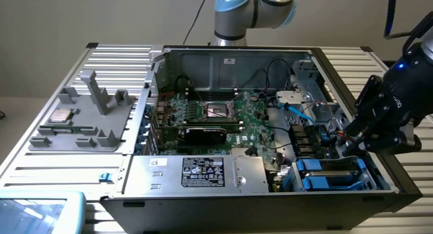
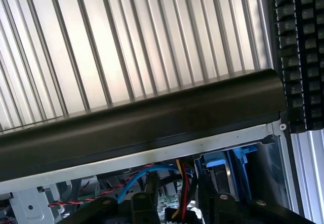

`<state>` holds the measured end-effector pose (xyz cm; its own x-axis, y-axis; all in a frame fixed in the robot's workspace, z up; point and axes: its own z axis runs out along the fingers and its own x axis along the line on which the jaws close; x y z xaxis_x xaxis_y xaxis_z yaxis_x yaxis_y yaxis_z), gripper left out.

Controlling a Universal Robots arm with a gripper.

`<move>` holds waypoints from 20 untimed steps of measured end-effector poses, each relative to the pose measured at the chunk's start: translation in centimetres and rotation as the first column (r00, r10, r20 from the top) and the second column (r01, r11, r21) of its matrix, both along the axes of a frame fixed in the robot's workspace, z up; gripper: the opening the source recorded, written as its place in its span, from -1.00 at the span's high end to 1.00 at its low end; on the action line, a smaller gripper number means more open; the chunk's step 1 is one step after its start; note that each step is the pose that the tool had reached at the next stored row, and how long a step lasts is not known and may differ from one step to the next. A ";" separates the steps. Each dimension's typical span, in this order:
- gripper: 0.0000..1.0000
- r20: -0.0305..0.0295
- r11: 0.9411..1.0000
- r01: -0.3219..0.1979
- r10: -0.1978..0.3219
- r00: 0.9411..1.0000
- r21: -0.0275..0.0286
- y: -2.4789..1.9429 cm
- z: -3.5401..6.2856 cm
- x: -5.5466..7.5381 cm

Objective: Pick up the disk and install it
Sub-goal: 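Insert the first disk wire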

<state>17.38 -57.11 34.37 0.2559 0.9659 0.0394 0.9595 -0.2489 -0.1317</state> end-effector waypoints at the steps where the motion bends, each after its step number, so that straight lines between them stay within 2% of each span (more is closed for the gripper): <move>1: 0.11 0.000 1.000 0.000 0.000 1.000 0.000 0.02 -0.04 0.0; 5: 0.15 0.000 1.000 0.000 0.000 1.000 0.001 0.05 -0.13 0.0; 6: 0.29 0.000 1.000 0.000 0.000 1.000 0.001 0.05 -0.14 0.0; 16: 0.29 0.000 1.000 0.000 0.000 1.000 0.001 0.06 -0.23 0.0; 18: 0.34 0.000 1.000 0.000 0.000 1.000 0.001 0.06 -0.23 0.0; 19: 0.49 0.000 1.000 0.000 0.000 1.000 0.001 0.06 -0.23 0.0; 20: 0.49 0.000 1.000 0.000 0.000 1.000 0.001 0.06 -0.23 0.0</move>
<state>17.39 -57.05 34.14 0.2563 0.9657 0.0407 0.9594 -0.2491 -0.1321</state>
